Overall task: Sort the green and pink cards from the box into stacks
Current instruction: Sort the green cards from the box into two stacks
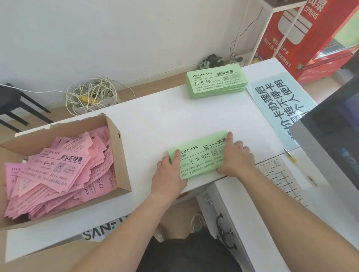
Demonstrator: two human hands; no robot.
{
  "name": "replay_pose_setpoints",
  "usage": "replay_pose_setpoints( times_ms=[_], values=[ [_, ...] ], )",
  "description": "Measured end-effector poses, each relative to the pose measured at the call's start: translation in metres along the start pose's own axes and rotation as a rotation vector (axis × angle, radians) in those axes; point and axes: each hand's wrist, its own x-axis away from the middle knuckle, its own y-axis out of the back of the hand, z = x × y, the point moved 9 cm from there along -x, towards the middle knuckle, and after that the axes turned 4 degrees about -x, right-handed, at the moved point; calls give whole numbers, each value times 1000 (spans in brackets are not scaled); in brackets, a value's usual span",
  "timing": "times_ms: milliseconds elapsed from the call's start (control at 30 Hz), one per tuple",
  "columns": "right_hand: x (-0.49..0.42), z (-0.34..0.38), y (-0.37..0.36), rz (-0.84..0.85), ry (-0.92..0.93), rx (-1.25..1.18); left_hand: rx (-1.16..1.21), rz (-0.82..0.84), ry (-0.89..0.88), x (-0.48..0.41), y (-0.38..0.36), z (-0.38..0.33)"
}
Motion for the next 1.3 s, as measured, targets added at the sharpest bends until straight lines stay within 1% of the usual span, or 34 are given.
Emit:
replay_pose_setpoints(
  times_ms=[133, 467, 633, 733, 800, 867, 933, 1000, 1067, 1133, 1167, 1200, 1300],
  values=[
    [-30, -7, 17, -15, -20, -38, -25, 3, 5, -40, 11, -18],
    [-126, -53, 90, -76, -86, -77, 58, -72, -60, -156, 25, -87],
    [-153, -57, 106, -84, -83, -104, 142, -132, -54, -185, 34, -94],
    [-162, -59, 110, -80, -75, -116, 222, -156, -1, -191, 38, -89],
    [-163, -61, 111, -73, -74, -121, 237, -148, 7, -190, 40, -87],
    [-161, -63, 109, -53, -96, -123, 239, -105, -1, -190, 43, -83],
    [-159, -64, 108, -48, -102, -121, 273, -92, 31, -191, 52, -70],
    [-159, -62, 110, -50, -95, -107, 412, -127, 120, -198, 68, -55],
    [-162, -60, 108, -29, -98, -106, 679, -139, 235, -214, 77, -45],
    [-167, -56, 104, -9, -95, -131, 919, -91, 296, -234, 79, -48],
    [-170, -54, 104, -5, -89, -133, 985, -69, 301, -243, 79, -54],
    [-173, -51, 104, 0, -81, -126, 1009, -56, 297, -249, 78, -59],
    [-181, -47, 108, 15, -55, -84, 982, -64, 292, -255, 68, -71]
  ],
)
